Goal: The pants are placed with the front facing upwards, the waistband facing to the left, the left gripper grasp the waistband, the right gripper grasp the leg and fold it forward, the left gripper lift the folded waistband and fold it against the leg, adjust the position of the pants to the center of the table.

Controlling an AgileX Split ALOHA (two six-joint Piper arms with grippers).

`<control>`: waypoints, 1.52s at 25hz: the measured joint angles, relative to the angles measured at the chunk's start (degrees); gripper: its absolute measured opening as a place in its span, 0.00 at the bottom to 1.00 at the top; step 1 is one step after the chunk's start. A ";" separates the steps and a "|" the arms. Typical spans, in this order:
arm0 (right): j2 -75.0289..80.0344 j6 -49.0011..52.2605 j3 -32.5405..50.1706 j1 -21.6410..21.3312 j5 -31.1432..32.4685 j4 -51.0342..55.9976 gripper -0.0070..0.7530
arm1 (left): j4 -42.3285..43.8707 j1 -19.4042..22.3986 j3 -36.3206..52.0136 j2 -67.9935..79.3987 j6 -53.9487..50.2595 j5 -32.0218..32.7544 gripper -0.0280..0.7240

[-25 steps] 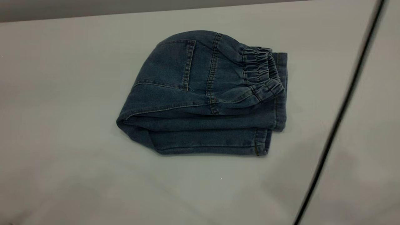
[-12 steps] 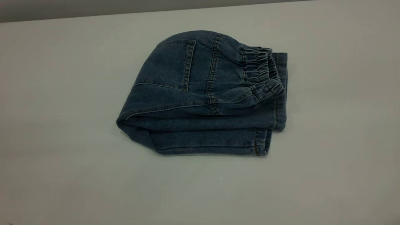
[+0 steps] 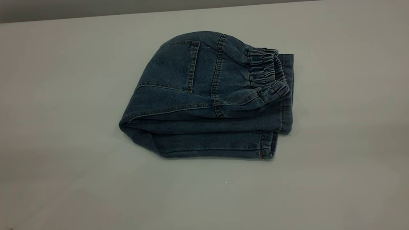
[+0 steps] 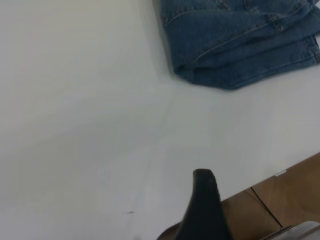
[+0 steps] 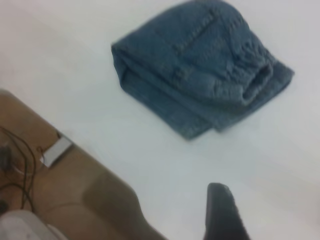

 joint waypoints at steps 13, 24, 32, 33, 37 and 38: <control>-5.07 0.10 7.55 0.00 -0.79 0.87 0.47 | -0.21 0.00 -0.05 -0.43 0.23 0.11 0.70; -5.07 0.25 7.55 -6.47 -0.72 1.28 0.47 | -0.29 4.66 -0.05 -0.43 0.23 0.19 0.70; -11.70 0.25 7.55 -26.89 -0.67 1.36 0.47 | -0.24 17.60 -0.05 -4.04 0.23 0.24 0.70; -13.74 0.25 7.55 -27.83 -0.67 1.36 0.47 | -0.30 18.68 -0.05 -5.01 0.23 0.24 0.70; -17.71 0.25 7.55 -28.65 -0.36 1.42 0.47 | -0.29 21.26 -0.05 -8.74 0.23 0.24 0.70; -17.75 0.25 7.55 -28.65 -0.41 1.42 0.47 | -0.29 21.34 -0.05 -9.45 0.23 0.24 0.70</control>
